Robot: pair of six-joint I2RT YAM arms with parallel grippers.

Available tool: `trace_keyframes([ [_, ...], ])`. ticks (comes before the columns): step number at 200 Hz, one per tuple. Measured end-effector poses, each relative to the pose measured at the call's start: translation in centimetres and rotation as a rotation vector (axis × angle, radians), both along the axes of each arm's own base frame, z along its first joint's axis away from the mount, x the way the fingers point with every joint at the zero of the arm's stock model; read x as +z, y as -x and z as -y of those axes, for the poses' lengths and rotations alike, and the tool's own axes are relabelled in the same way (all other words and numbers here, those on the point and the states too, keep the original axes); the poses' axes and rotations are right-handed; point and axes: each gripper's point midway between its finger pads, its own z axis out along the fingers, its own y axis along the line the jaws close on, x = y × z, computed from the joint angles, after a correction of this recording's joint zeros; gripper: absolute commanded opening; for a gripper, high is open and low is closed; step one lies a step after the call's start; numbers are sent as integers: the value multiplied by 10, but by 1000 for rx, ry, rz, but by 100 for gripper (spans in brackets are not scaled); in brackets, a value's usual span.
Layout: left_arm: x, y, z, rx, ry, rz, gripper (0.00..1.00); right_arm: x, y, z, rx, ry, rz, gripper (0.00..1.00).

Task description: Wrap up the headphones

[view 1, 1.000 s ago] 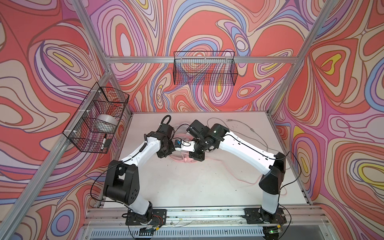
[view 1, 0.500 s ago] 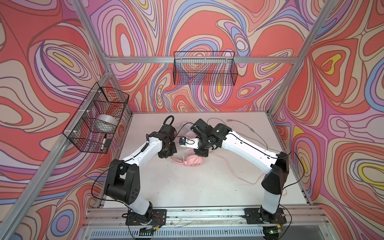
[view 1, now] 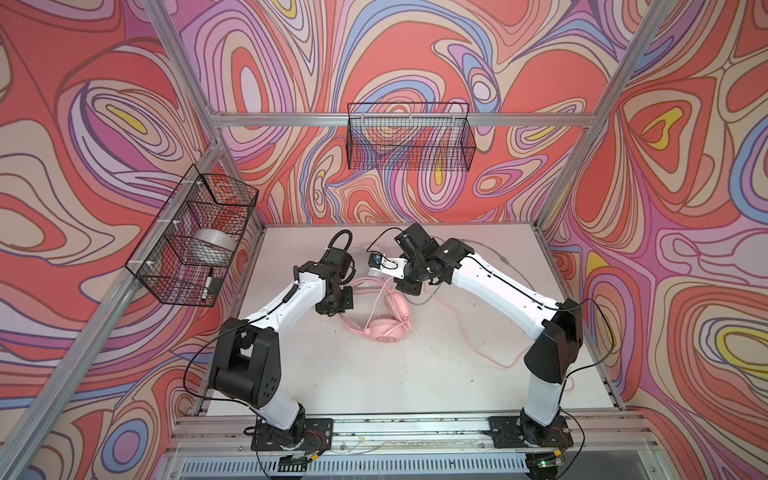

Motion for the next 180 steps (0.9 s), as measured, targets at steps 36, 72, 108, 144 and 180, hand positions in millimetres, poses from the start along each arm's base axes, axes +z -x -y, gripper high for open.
trace_keyframes([
  [36, 0, 1, 3, -30, 11, -4, 0, -20, -13, 3, -47, -32, -66, 0],
  [72, 3, 2, 8, -60, 38, 0, 0, -37, -23, 5, -97, -90, -157, 0],
  [108, 8, 2, 11, -88, 50, 16, 0, -50, -26, 5, -134, -128, -234, 0],
  [144, 13, 2, 12, -101, 55, 31, 0, -55, -28, 3, -177, -184, -301, 0],
  [180, 16, -1, 14, -103, 65, 48, 0, -69, -30, 8, -220, -241, -383, 1],
])
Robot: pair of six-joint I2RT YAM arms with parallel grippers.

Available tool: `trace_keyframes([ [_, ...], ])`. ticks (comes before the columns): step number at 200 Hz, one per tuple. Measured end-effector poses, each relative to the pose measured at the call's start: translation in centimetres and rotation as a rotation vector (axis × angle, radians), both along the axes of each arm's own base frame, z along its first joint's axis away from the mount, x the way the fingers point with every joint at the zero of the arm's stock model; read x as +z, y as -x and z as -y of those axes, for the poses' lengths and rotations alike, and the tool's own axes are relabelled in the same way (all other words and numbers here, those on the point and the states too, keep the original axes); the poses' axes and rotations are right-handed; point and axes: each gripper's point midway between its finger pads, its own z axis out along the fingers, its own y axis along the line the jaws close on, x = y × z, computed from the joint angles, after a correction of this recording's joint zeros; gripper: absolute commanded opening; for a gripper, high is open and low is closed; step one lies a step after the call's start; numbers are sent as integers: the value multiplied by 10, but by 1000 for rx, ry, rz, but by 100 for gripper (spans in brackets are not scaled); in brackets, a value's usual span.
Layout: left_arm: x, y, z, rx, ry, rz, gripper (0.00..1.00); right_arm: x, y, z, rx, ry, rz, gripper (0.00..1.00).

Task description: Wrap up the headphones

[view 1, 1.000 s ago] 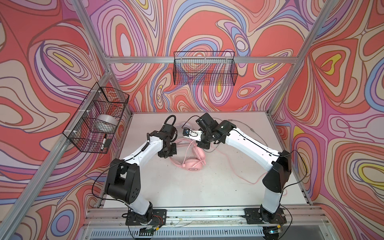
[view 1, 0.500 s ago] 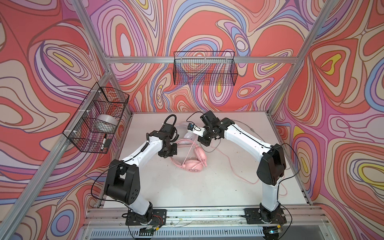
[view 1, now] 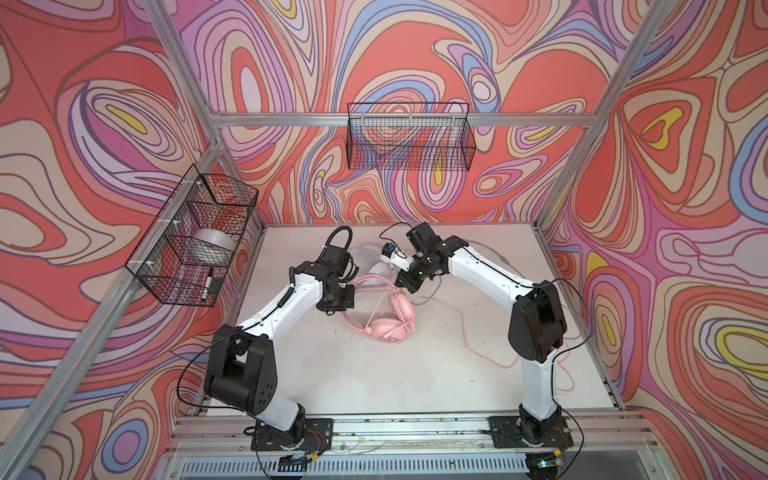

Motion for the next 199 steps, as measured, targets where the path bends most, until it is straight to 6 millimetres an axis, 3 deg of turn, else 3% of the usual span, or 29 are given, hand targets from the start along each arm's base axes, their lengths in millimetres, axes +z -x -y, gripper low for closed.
trace_keyframes([
  [99, -4, 1, 4, -4, 23, -2, 0, -30, 1, 3, -71, -121, -126, 11],
  [199, -4, 7, 10, -20, 56, -28, 0, -64, -10, 31, -199, -143, -180, 16],
])
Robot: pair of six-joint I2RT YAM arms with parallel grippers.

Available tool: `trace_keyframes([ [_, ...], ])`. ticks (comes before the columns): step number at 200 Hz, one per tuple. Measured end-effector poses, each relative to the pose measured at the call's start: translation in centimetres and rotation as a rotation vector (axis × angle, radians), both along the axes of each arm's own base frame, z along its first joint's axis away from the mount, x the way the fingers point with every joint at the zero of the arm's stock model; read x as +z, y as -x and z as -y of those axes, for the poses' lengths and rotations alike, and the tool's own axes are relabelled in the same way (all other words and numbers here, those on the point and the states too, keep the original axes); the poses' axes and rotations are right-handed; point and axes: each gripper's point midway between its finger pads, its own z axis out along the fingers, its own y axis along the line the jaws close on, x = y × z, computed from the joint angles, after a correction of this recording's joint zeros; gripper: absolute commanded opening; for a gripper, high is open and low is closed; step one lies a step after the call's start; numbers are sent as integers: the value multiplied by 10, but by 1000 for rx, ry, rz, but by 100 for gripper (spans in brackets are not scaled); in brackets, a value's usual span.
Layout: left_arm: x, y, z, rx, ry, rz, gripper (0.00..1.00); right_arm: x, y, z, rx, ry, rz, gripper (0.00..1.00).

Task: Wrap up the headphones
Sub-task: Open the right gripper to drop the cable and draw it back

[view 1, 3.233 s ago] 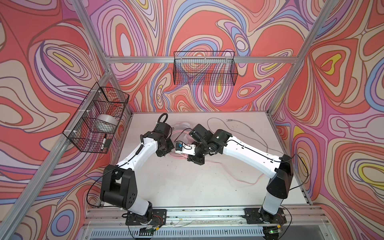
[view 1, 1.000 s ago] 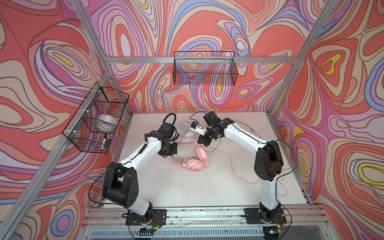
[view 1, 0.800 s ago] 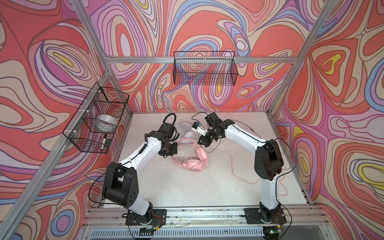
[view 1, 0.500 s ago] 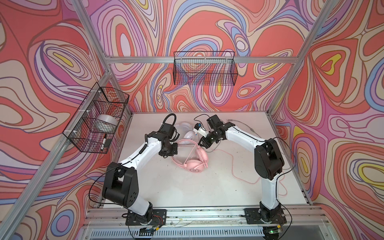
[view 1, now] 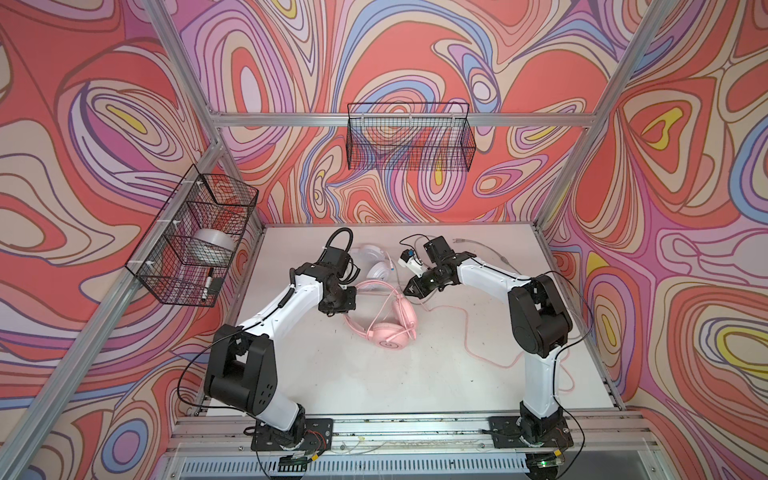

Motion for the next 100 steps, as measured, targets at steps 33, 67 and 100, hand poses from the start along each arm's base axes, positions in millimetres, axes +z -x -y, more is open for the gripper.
trace_keyframes([
  [33, 1, 4, 4, -7, 24, -13, 0, -20, 6, 11, -30, 14, -34, 19],
  [67, 7, 5, 8, -13, 54, -7, 0, -42, 20, 21, -48, 35, -84, 19],
  [100, 8, 6, 11, -11, 76, -13, 0, -53, 34, 27, -60, 41, -110, 19],
])
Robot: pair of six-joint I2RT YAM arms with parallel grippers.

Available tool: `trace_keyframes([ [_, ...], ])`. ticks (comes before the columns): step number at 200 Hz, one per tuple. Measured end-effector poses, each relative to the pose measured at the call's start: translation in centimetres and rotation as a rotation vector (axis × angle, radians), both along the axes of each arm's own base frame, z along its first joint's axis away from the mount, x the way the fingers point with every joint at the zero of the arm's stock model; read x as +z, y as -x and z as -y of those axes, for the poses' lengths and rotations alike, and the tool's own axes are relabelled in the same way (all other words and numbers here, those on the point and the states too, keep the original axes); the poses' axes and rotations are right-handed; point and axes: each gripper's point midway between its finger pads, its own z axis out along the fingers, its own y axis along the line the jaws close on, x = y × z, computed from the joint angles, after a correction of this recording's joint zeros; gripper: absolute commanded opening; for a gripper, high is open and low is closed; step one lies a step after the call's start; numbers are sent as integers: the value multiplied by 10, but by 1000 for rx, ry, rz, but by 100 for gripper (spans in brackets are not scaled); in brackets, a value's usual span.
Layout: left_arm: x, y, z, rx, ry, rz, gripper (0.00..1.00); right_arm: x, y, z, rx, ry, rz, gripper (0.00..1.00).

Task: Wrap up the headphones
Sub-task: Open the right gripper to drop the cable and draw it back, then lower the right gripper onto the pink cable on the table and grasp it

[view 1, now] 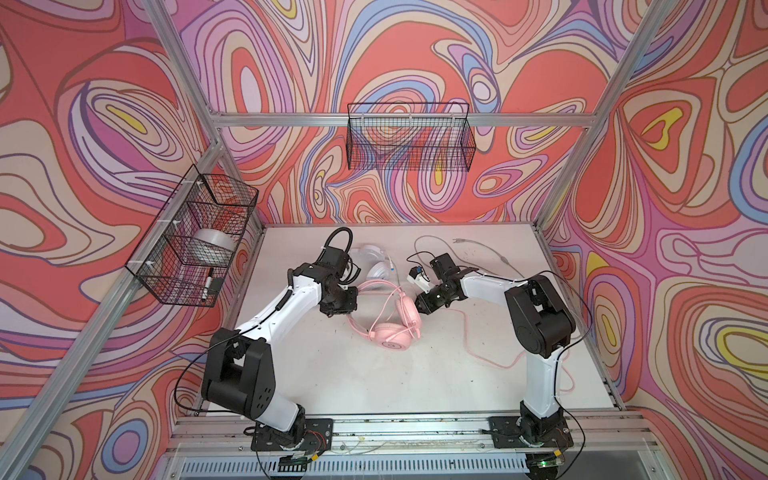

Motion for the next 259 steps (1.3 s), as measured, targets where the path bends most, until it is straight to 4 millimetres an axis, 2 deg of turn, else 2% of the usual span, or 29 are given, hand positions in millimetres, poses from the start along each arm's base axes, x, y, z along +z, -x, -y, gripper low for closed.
trace_keyframes([
  [36, 5, 1, 4, 19, 39, -4, 0, -1, 9, 4, -15, -10, -7, 19],
  [68, 17, 0, 2, 55, 76, 21, 0, 1, 17, 7, -29, -16, -14, 18],
  [131, 47, -13, -14, 196, 164, 101, 0, -1, 25, 7, -46, -38, -47, 19],
  [212, 67, -22, -38, 343, 224, 169, 0, -2, 38, 10, -75, -53, -87, 19],
  [259, 69, -27, -47, 400, 217, 183, 0, -1, 44, 12, -86, -57, -98, 19],
])
